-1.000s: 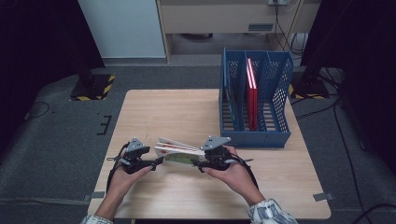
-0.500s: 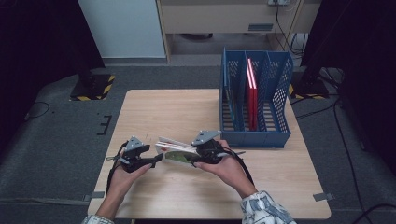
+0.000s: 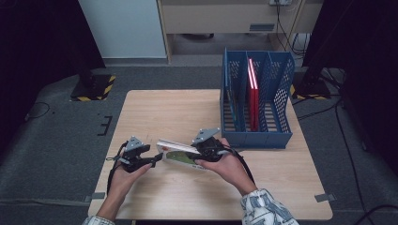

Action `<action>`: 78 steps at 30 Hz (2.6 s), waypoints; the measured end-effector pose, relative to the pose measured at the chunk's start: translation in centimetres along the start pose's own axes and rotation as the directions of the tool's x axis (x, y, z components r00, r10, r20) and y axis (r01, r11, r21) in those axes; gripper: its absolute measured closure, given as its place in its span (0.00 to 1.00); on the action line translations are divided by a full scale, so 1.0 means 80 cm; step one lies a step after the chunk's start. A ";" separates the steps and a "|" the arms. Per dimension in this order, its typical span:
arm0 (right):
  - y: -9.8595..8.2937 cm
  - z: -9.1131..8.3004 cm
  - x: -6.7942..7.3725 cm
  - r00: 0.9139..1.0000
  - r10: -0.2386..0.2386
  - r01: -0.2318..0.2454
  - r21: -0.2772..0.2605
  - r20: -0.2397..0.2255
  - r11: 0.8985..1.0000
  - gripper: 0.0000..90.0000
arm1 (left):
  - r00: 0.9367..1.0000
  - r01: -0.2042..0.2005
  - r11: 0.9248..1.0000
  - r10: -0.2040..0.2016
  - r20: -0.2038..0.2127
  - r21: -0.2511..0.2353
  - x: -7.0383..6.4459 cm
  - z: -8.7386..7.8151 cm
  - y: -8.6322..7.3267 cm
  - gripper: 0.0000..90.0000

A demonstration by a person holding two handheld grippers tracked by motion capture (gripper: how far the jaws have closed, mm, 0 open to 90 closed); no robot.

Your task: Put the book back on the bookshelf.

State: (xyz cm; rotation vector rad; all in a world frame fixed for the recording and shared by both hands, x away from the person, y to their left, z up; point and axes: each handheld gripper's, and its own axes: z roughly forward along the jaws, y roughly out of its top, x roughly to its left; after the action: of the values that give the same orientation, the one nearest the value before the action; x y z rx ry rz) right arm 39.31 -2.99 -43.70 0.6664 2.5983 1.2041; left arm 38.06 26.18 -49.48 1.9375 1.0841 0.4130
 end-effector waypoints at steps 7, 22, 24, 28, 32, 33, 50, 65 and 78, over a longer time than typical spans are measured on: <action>0.000 0.001 0.000 1.000 -0.008 0.008 0.003 -0.003 1.000 0.68 | 1.000 -0.001 1.000 0.001 -0.014 0.000 0.001 0.003 0.002 0.31; 0.000 0.011 0.000 1.000 -0.018 0.018 0.012 0.005 1.000 0.73 | 0.999 0.002 1.000 -0.002 -0.032 0.013 0.004 0.003 0.000 0.31; -0.001 0.013 0.001 1.000 -0.028 0.028 0.023 0.006 0.999 0.73 | 0.999 -0.005 1.000 0.006 -0.037 0.019 0.004 0.001 -0.001 0.30; -0.001 0.014 0.001 0.999 -0.032 0.032 0.025 -0.001 0.999 0.78 | 0.999 -0.002 1.000 0.004 -0.052 0.030 0.009 -0.002 -0.004 0.28; -0.001 0.014 0.003 0.999 -0.033 0.033 0.029 -0.005 0.999 0.83 | 0.997 0.006 0.999 -0.004 -0.072 0.035 0.016 -0.005 -0.007 0.28; 0.000 0.014 0.003 0.999 -0.039 0.039 0.029 0.007 0.999 0.84 | 0.997 0.003 0.999 0.001 -0.081 0.042 0.017 -0.005 -0.008 0.27; -0.001 0.020 0.000 1.000 0.000 -0.001 0.061 0.008 0.998 0.83 | 0.990 0.002 0.996 0.010 -0.141 0.086 0.027 -0.006 -0.013 0.21; -0.004 0.012 -0.004 0.998 0.047 -0.048 0.009 0.036 0.999 0.85 | 0.980 -0.011 0.991 0.037 -0.193 0.134 0.040 -0.007 -0.020 0.17; -0.010 -0.009 -0.009 0.994 0.092 -0.090 -0.037 0.059 0.995 0.85 | 0.977 -0.006 0.982 0.046 -0.208 0.190 0.050 0.000 -0.030 0.09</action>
State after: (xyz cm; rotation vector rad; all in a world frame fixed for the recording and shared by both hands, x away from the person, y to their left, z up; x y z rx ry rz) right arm 39.45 -4.29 -43.84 0.8094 2.5164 1.2313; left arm 39.03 30.03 -51.89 2.1123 1.2745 0.5584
